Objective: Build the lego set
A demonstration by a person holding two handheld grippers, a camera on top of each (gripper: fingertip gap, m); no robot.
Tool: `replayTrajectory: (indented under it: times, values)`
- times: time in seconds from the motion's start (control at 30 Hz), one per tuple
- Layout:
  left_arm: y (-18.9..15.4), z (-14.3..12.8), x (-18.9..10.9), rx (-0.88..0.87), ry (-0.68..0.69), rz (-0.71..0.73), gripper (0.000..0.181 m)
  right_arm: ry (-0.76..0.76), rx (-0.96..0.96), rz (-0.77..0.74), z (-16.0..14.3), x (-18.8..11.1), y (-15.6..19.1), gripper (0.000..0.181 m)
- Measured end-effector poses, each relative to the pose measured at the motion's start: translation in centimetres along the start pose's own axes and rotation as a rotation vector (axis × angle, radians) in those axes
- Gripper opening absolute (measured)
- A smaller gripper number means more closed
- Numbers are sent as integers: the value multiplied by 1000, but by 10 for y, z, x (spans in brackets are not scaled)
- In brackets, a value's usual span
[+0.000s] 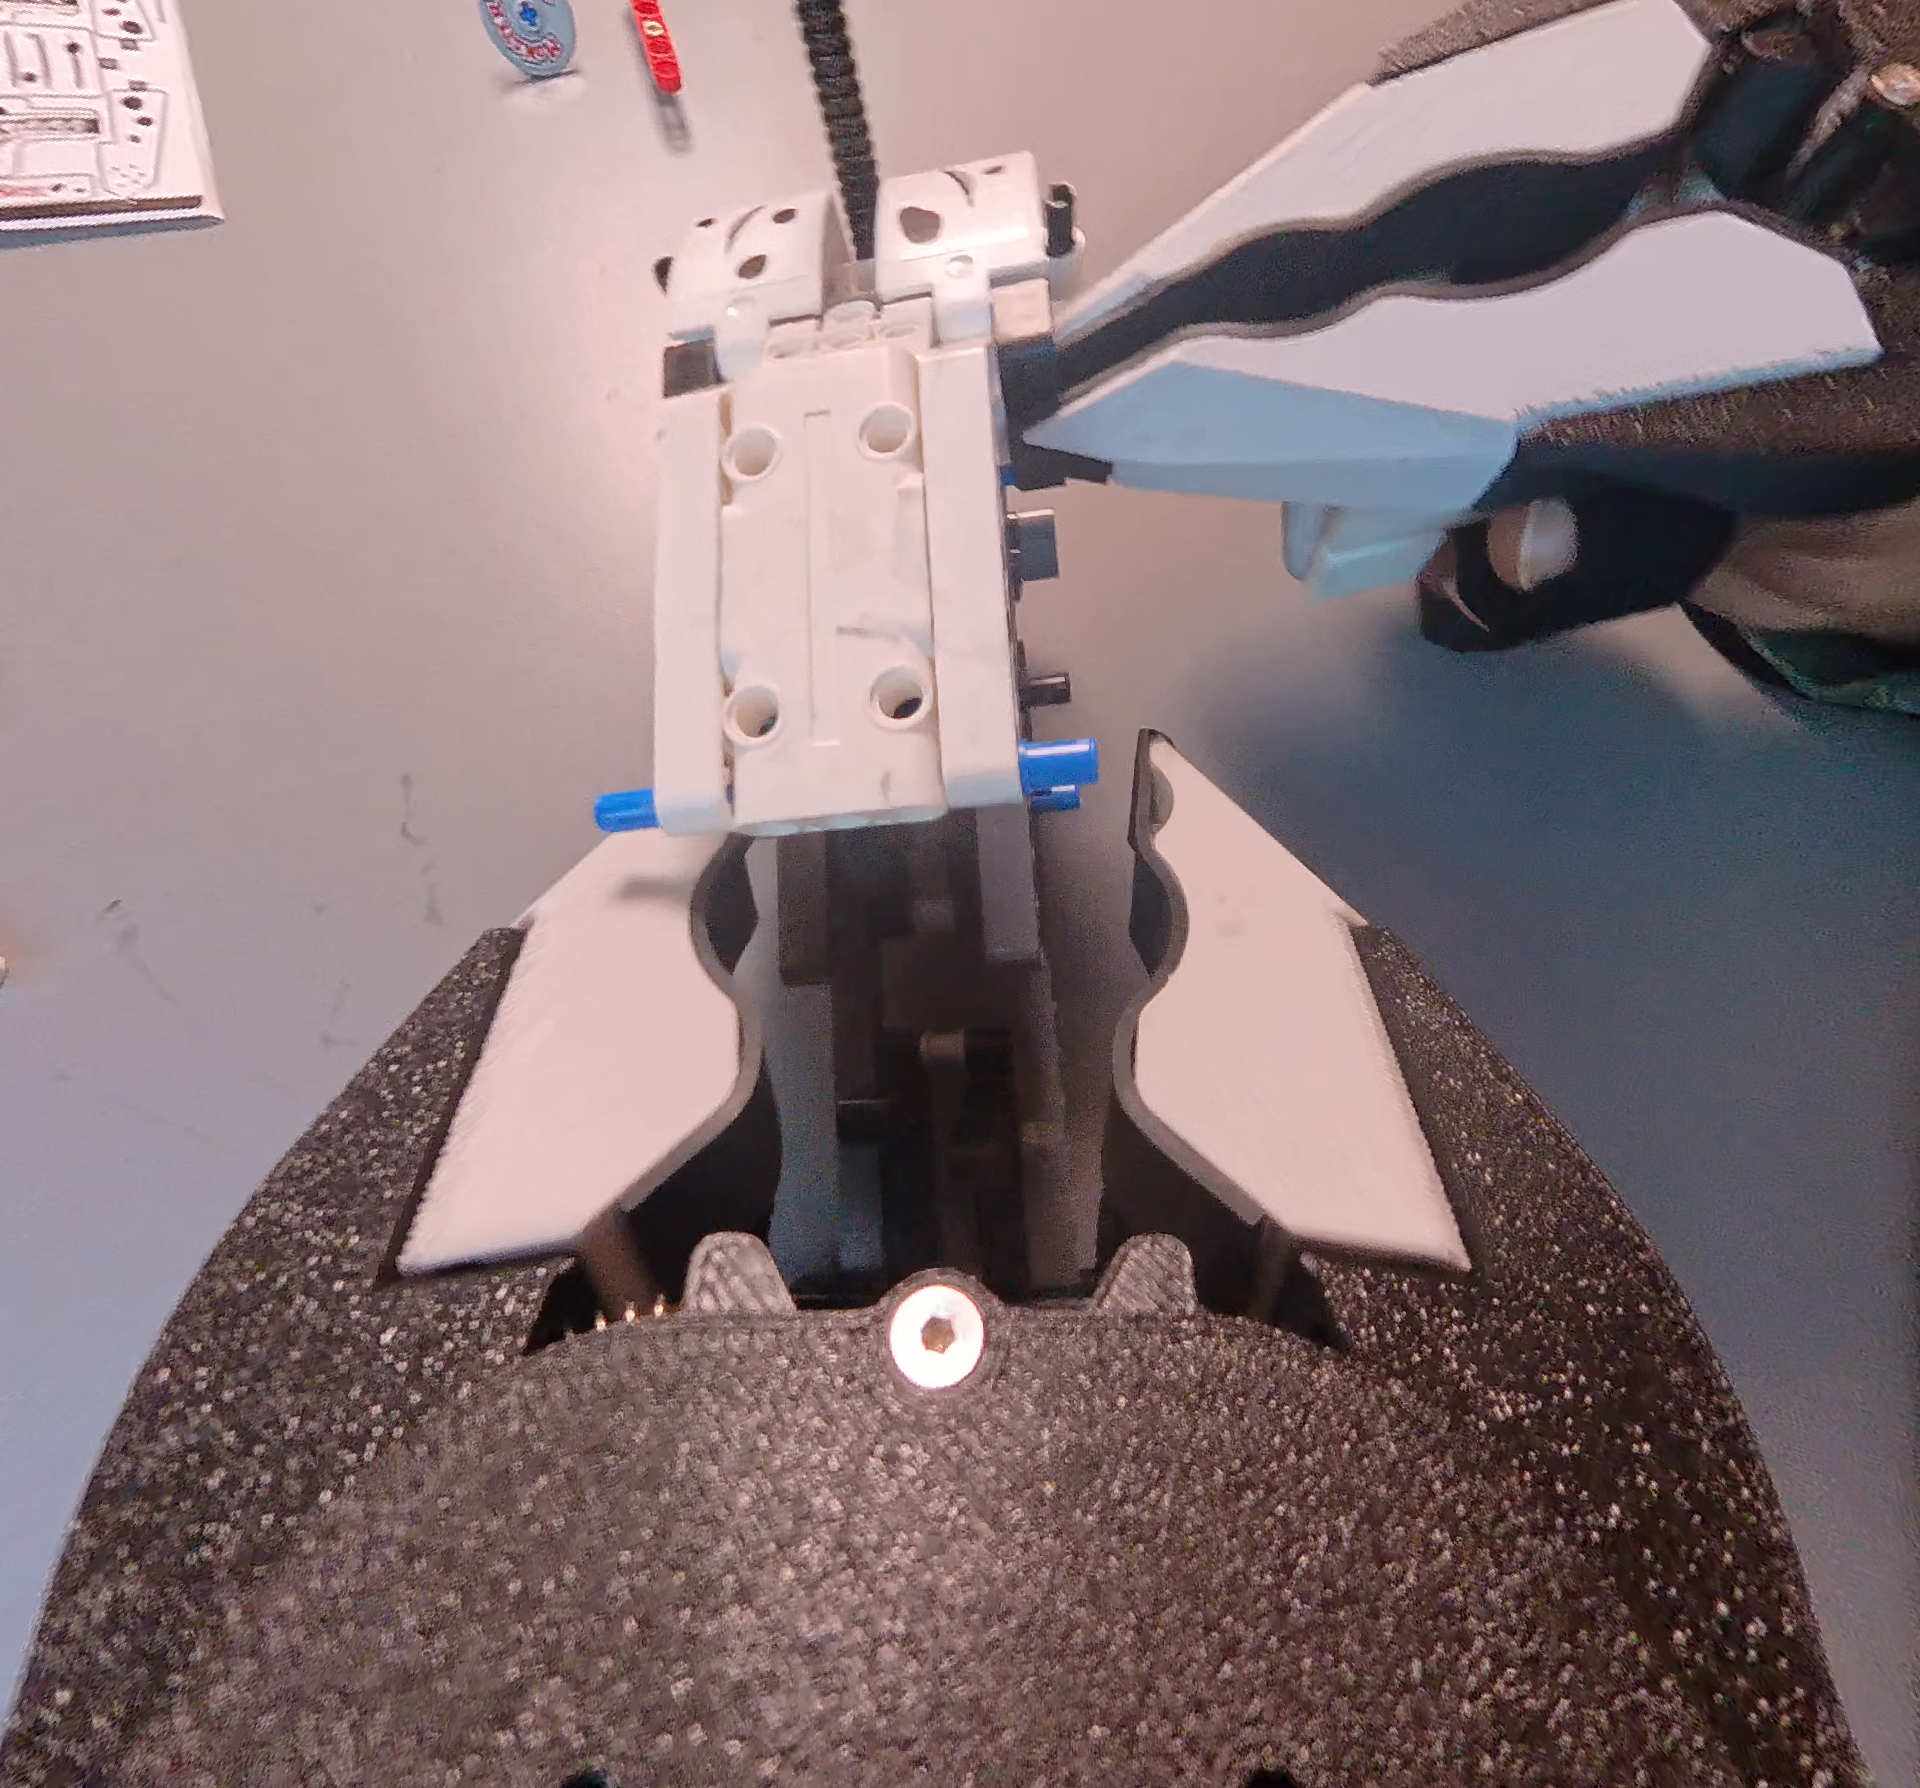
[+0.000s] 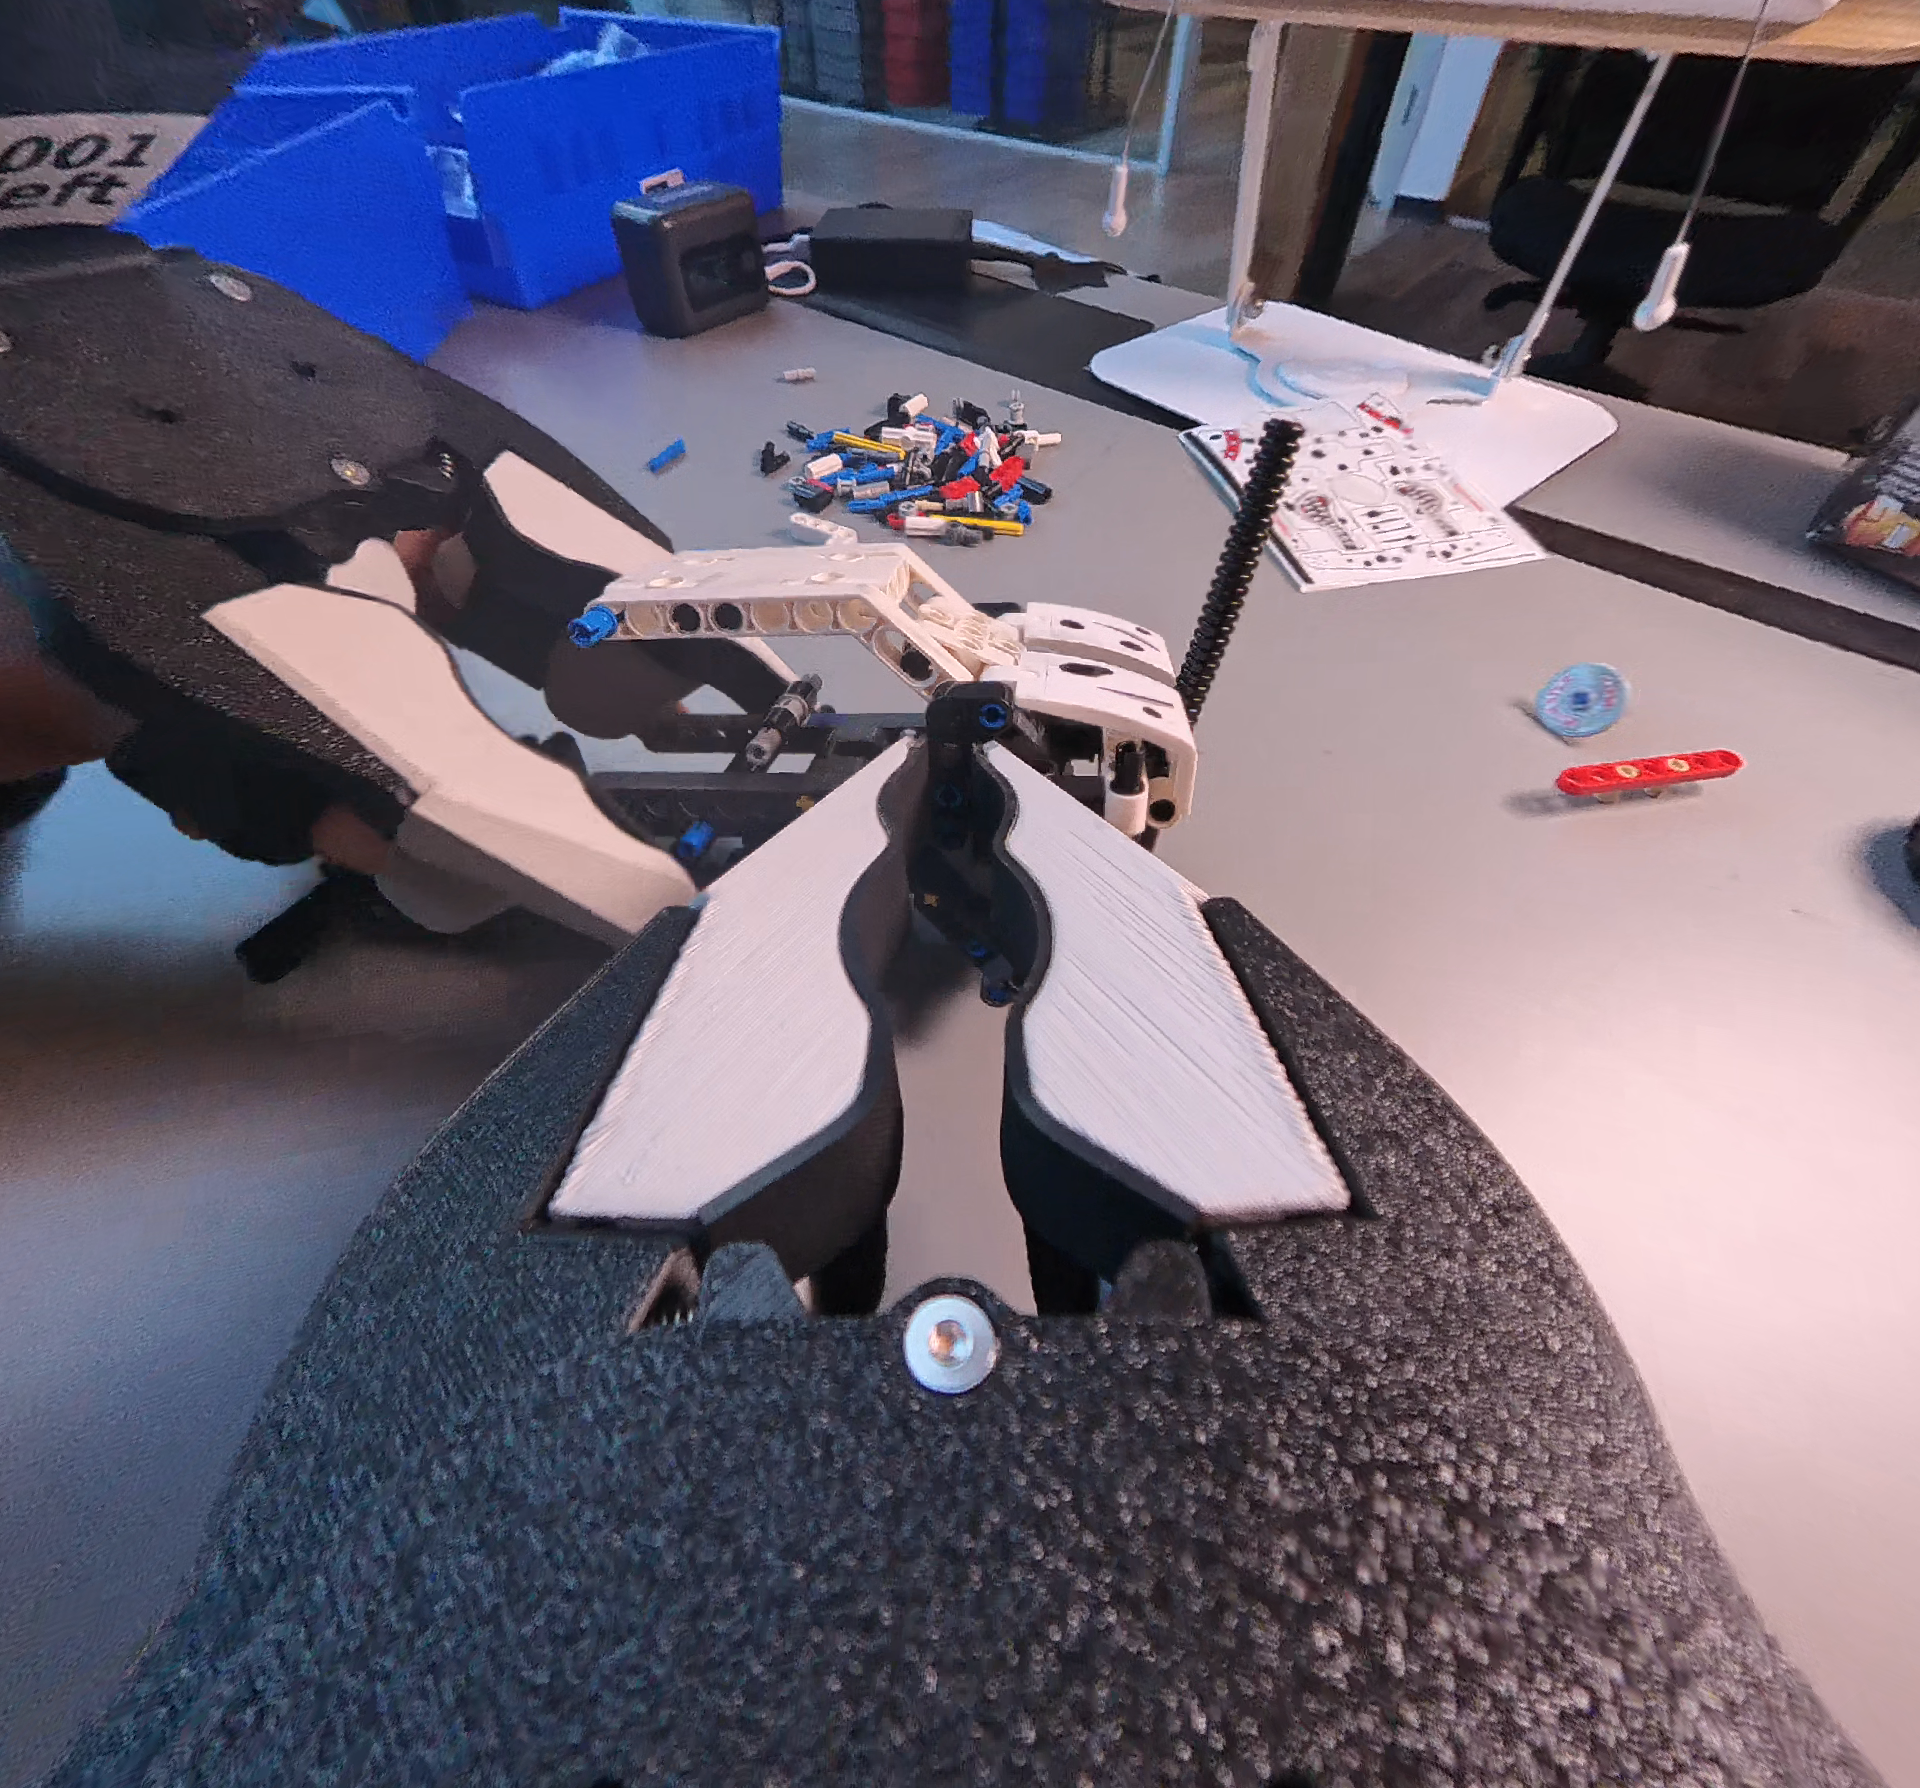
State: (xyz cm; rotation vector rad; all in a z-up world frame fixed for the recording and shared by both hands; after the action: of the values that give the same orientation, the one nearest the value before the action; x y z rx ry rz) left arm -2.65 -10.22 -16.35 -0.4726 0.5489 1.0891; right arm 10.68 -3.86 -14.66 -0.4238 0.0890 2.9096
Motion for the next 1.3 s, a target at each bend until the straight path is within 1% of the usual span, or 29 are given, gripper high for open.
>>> replayTrajectory:
  times: [0.03, 0.07, 0.13, 0.23, 0.33, 0.5, 0.7, 0.83, 1.03, 1.2, 1.3]
  values:
    - [-1, -2, -2, 3, 13, -18, 77, 2, 20, 35, 0, 0, -4, 7]
    - [-2, -3, -4, 7, 17, -42, 78, 3, 28, 68, 0, -1, -8, 7]
    - [-2, -4, -12, 1, -16, -104, 73, 8, 42, 126, 0, -2, -14, 7]
    - [5, -7, -20, -61, -33, -172, 67, 27, 110, 199, 2, 0, -23, 8]
    - [8, -12, -21, -67, -5, -187, 66, 65, 177, 195, 11, 5, -30, 7]
    - [6, -6, -18, -128, -26, -230, 65, 158, 343, 227, 27, 18, -41, 8]
    - [8, -1, -23, -212, -67, -267, 66, 152, 523, 330, 30, 24, -55, 9]
    - [9, 1, -25, -257, -81, -279, 66, 141, 601, 365, 27, 26, -60, 9]
    - [13, 1, -26, -295, -95, -265, 68, 148, 614, 349, 23, 31, -62, 9]
    - [19, 3, -23, -335, -106, -226, 83, 182, 546, 306, 29, 36, -53, 9]
    - [20, 2, -15, -351, -84, -208, 83, 177, 527, 308, 31, 40, -42, 10]
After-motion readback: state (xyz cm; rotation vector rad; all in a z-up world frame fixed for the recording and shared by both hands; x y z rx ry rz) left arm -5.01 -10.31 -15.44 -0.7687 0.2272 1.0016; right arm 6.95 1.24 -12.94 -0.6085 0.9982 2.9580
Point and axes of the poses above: each gripper's, where its closed fingertips meet, x out along the fingers, z out of its top, y = z × x across the jaws, the point moved 9 cm from there along -x, back along the fingers, and after that the axes turned 6 degrees about z, right-handed, at the moved point
